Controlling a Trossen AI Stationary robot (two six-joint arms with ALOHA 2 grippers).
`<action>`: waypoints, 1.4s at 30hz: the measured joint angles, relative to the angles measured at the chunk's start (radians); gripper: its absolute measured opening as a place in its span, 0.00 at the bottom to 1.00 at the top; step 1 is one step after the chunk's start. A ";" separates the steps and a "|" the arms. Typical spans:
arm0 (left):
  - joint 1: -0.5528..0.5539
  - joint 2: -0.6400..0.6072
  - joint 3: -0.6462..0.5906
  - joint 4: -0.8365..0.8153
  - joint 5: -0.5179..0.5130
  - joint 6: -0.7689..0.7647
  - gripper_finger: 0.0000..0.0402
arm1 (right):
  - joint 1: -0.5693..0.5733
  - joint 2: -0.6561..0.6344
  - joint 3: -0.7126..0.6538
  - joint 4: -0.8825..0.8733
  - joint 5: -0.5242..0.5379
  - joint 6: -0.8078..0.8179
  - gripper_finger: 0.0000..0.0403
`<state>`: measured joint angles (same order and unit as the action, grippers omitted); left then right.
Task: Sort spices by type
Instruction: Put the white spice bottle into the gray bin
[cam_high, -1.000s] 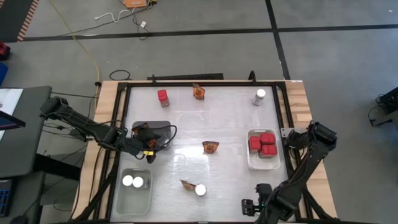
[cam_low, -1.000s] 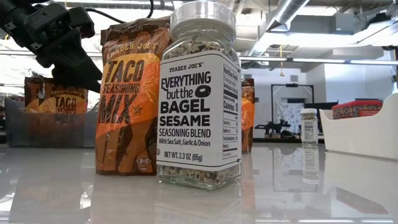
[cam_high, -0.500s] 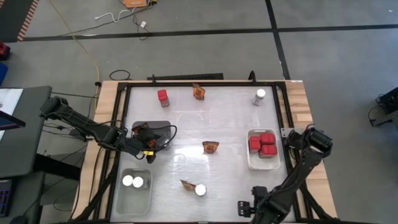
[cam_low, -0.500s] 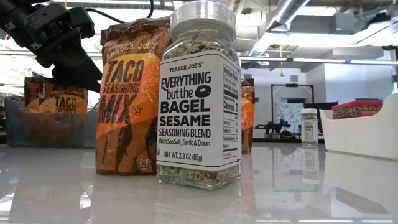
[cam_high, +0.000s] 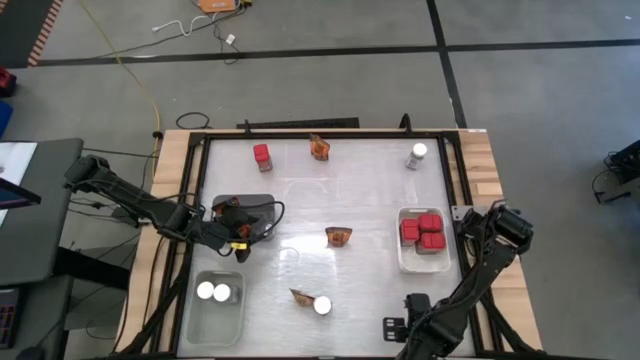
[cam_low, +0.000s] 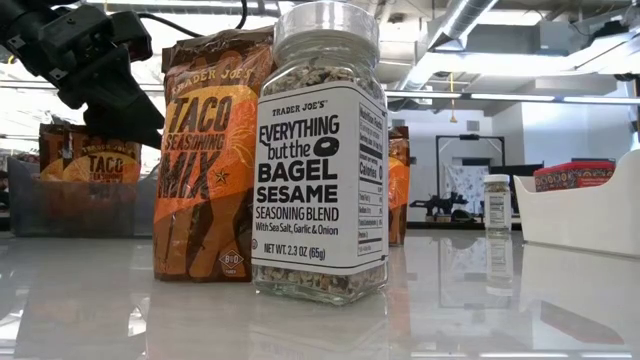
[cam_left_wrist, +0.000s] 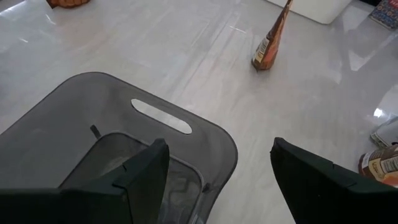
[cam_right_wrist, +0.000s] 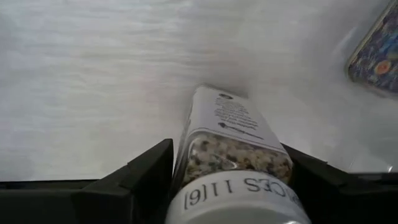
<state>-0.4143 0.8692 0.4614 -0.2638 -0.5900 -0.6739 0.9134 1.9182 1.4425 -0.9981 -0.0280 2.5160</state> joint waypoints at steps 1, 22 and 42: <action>0.000 0.000 0.000 0.000 0.000 0.000 0.67 | 0.000 0.000 0.000 0.001 0.001 -0.001 0.68; 0.000 0.000 0.000 0.000 0.036 0.031 0.67 | -0.170 -0.071 0.091 -0.124 0.159 -0.493 0.55; -0.010 -0.195 0.000 -0.001 0.087 0.027 0.67 | -0.654 -0.081 0.427 0.154 0.255 -1.917 0.55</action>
<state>-0.4248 0.6745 0.4619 -0.2650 -0.5030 -0.6467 0.2599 1.8377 1.8693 -0.8444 0.2268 0.5990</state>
